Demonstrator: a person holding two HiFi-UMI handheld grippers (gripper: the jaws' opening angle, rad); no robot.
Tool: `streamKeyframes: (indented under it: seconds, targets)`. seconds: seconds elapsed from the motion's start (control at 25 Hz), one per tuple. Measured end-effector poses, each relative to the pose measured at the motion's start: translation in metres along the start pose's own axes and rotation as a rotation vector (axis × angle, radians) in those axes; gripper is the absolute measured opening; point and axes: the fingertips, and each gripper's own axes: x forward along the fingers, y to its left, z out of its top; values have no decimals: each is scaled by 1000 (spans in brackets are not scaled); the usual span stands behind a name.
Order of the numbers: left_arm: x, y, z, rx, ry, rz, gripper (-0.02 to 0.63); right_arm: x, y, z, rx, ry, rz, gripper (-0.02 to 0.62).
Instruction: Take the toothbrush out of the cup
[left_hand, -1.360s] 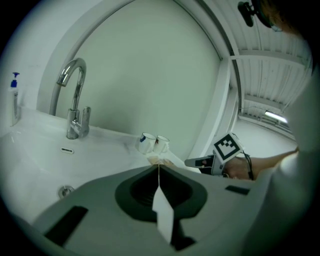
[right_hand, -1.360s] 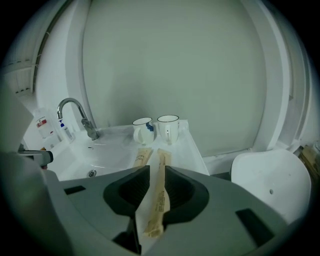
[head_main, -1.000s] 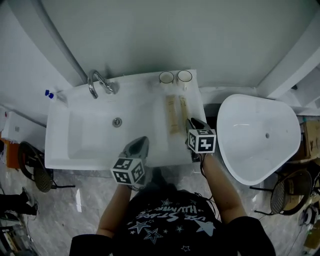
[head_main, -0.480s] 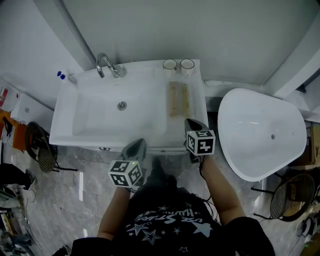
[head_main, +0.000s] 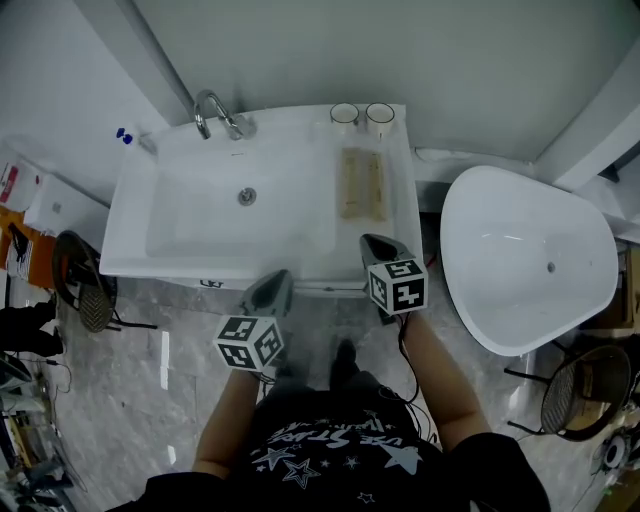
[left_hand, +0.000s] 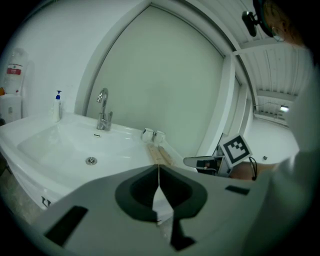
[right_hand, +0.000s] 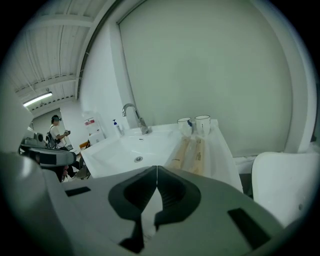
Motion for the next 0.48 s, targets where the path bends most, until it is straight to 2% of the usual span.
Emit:
streamKeyframes:
  seconds: [0.2, 0.48]
  targets:
    - [-18, 12, -3, -12, -13, -10, 18, -4, 17, -2, 8, 1, -17, 14]
    - [-63, 39, -8, -15, -33, -36, 20, -10, 75, -8, -20, -4, -36, 14]
